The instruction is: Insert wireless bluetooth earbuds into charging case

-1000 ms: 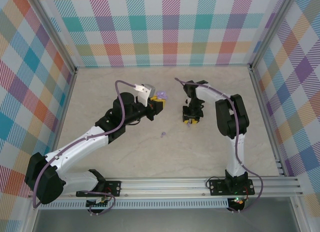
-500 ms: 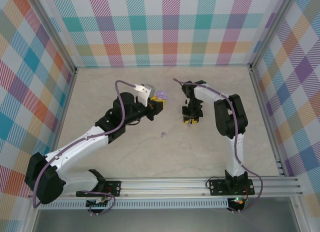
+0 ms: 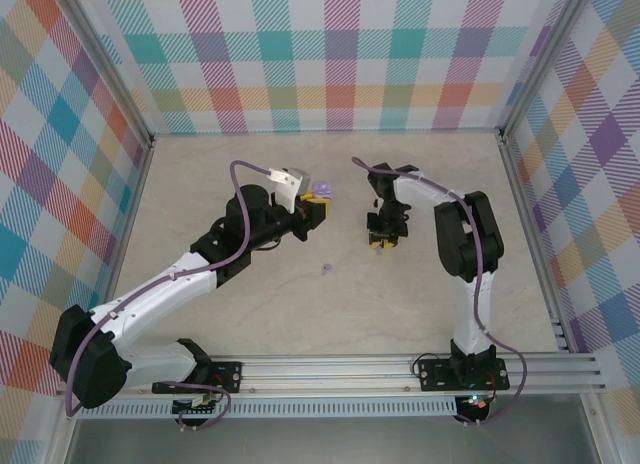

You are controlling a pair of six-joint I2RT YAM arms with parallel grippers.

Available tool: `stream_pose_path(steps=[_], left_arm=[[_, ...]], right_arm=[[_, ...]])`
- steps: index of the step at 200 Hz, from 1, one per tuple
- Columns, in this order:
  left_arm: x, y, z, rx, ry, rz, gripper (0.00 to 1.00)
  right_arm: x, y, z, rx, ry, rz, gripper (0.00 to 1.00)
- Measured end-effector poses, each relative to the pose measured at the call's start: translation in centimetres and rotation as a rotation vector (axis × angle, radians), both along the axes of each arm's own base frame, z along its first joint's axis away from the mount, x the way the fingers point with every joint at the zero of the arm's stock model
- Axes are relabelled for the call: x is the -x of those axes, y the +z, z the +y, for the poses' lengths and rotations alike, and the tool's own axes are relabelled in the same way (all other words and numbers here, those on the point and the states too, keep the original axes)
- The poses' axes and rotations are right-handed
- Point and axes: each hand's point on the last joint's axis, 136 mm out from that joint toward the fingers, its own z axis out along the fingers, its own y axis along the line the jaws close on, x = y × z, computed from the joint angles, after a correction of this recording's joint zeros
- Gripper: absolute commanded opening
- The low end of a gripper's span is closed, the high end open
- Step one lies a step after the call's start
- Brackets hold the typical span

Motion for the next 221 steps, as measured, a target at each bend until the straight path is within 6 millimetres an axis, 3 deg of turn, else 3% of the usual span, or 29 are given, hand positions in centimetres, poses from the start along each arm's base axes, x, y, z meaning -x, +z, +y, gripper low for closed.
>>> stream_pose_path(steps=[32,91,125,170,221], left_arm=[[-0.6,-0.8,0.0,-0.006,0.025,0.025,0.09],[-2.5,-7.0,-0.6,-0.059,0.081,0.204,0.09],[-3.0,-9.4,-1.2,-0.062,0.08,0.28,0.09],[-3.1,-11.0,-2.1,-0.038,0.058,0.33,0.1],[-2.8,-10.3,-2.9,0.016,0.004,0.293,0.11]], right_arm=[[-0.1,0.9,-0.3,-0.092,-0.074,-0.054,0.22],[-1.1,4.6,-0.2,-0.333,-0.195,-0.194,0.22],[-1.1,7.0,0.3,-0.446,-0.223,-0.26,0.23],[-1.4,13.8,1.4,-0.611,-0.206,-0.428,0.24],[-0.6,21.2,2.5,-0.793,-0.147,-0.611,0.26]])
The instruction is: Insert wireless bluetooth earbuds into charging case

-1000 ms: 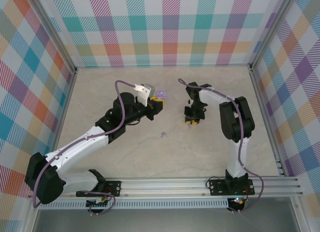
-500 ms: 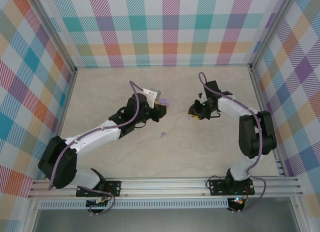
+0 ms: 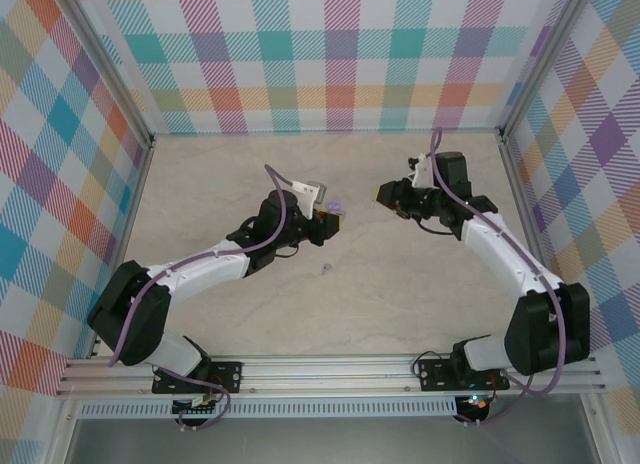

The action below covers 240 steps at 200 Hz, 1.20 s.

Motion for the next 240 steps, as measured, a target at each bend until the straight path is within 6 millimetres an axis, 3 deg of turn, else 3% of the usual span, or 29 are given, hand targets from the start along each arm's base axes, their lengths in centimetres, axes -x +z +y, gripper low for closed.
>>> stream_pose_path(steps=[57,107,134,161,180,201,240], left_arm=[[1.2,1.3,-0.8,0.059,-0.084,-0.107,0.11],[3.0,6.9,-1.4,0.152,-0.166,-0.276,0.11],[3.7,8.6,-1.5,0.169,-0.186,-0.32,0.11],[3.0,8.1,-0.9,0.127,-0.136,-0.319,0.1],[2.3,7.0,0.0,0.073,-0.076,-0.293,0.11],[1.7,5.8,0.7,0.028,-0.027,-0.263,0.1],[1.4,4.9,1.9,-0.016,0.033,-0.235,0.11]], right_arm=[[2.5,6.8,1.1,-0.079,0.064,-0.211,0.28],[5.2,11.2,3.2,-0.087,0.142,-0.362,0.29],[5.6,12.0,3.7,-0.073,0.149,-0.402,0.28],[4.6,10.5,2.6,0.019,0.076,-0.374,0.29],[3.3,8.3,1.6,0.11,0.016,-0.315,0.33],[2.2,4.4,0.1,0.231,-0.053,-0.207,0.4],[1.6,-3.5,-4.5,0.449,-0.197,0.058,0.4]])
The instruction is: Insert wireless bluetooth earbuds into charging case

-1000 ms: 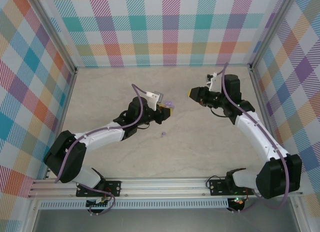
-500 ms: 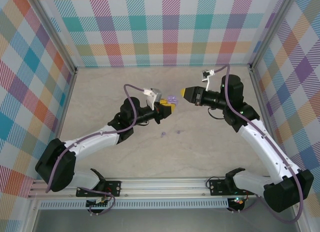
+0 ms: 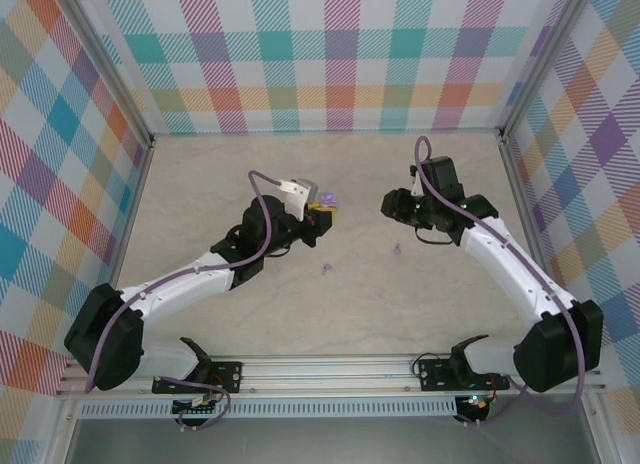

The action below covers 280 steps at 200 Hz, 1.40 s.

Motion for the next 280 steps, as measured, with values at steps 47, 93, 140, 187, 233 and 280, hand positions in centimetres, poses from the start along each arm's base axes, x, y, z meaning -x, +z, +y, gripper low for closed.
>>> stream_pose_path(steps=[47,93,140,187,233,280], left_arm=[[0.4,1.1,1.0,0.005,0.029,-0.013,0.11],[0.5,0.9,1.1,-0.005,0.028,-0.001,0.1],[0.6,0.8,1.1,-0.005,0.028,-0.001,0.1],[0.6,0.5,1.2,-0.014,0.028,0.009,0.1],[0.7,0.4,1.2,-0.019,0.028,0.015,0.1],[0.7,0.3,1.2,-0.019,0.028,0.015,0.1]], right_arm=[[1.2,-8.1,-3.5,0.107,-0.108,0.272,0.39],[1.6,-13.5,-3.1,0.155,-0.064,0.442,0.33],[-0.7,-15.2,-2.4,0.181,-0.033,0.477,0.32],[-1.6,-16.6,-2.5,0.222,-0.02,0.514,0.32],[-1.7,-17.4,-2.5,0.249,0.003,0.547,0.32],[-2.1,-17.7,-0.8,0.245,0.097,0.561,0.32]])
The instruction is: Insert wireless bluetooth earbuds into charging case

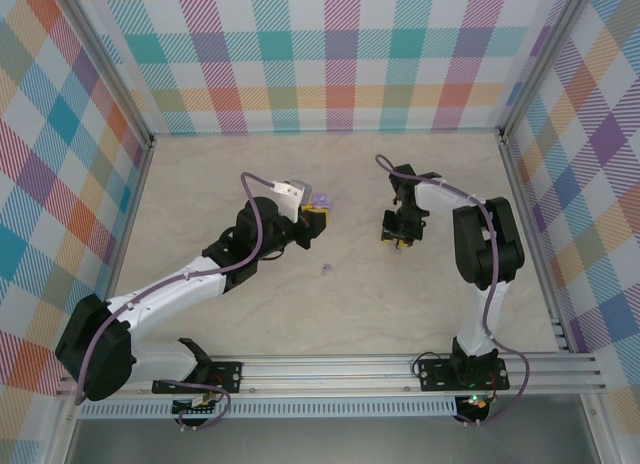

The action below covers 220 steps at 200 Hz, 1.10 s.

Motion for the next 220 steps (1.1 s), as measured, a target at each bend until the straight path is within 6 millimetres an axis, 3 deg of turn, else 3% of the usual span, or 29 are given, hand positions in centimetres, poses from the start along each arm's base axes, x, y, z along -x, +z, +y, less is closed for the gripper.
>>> stream_pose_path(steps=[48,78,120,160,220], left_arm=[[0.0,0.0,0.0,0.0,0.0,0.0,0.1],[0.0,0.0,0.0,0.0,0.0,0.0,0.1],[0.0,0.0,0.0,0.0,0.0,0.001,0.1],[0.0,0.0,0.0,0.0,-0.001,0.001,0.1],[0.0,0.0,0.0,0.0,0.0,0.001,0.1]], right_arm=[[0.1,0.1,4.1,-0.032,0.193,-0.005,0.32],[0.9,0.3,5.2,-0.03,0.266,0.003,0.31],[1.0,0.9,4.7,-0.025,0.251,-0.026,0.22],[-0.3,1.9,2.7,0.081,0.144,-0.091,0.09],[-0.7,0.9,-0.4,0.268,0.074,-0.08,0.07]])
